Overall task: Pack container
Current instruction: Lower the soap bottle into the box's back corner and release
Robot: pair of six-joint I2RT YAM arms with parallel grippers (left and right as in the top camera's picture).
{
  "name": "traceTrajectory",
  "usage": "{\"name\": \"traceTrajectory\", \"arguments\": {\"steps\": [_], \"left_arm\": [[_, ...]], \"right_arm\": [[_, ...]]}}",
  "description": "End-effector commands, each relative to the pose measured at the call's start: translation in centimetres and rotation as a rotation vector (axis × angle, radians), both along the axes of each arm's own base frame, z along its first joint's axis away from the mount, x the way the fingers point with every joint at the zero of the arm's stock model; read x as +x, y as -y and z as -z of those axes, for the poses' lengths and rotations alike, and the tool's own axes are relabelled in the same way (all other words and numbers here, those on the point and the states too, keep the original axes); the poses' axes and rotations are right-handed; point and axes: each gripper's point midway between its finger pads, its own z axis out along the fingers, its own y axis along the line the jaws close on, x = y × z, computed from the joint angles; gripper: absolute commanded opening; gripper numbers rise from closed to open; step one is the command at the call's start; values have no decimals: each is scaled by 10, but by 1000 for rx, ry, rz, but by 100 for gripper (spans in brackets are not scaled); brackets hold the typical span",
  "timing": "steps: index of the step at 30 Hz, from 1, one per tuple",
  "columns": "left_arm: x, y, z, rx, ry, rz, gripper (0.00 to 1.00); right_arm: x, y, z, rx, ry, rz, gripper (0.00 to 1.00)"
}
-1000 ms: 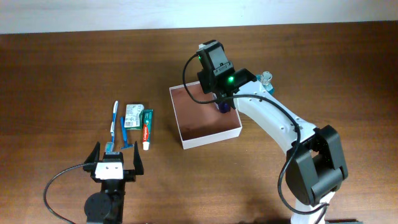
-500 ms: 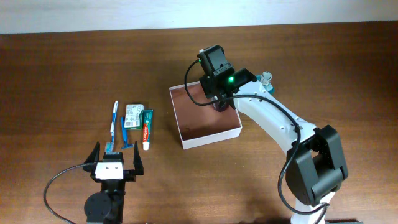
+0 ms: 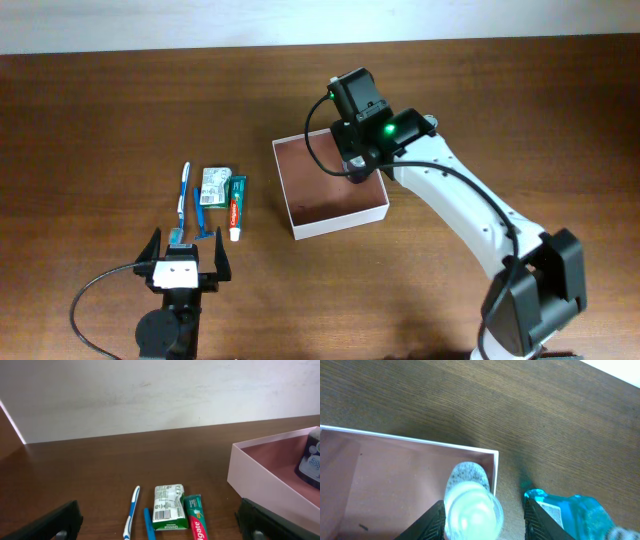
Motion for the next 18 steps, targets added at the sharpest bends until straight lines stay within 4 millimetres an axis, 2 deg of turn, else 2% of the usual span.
{"name": "traceTrajectory", "arguments": {"steps": [1,6,10,14,18], "left_arm": [[0,0,2,12,3,6,99],[0,0,1,12,4,6,99],[0,0,1,12,4,6,99],[0,0,1,12,4,6,99],[0,0,2,12,3,6,99]], "right_arm": [[-4,6,-9,-3,5,4,44],[-11,9,-9,-15,-17,5,43],[-22,16,-26,7,-10,28,43],[-42,22,-50,61,-10,51,51],[-67,20,-53,98,-85,8,52]]}}
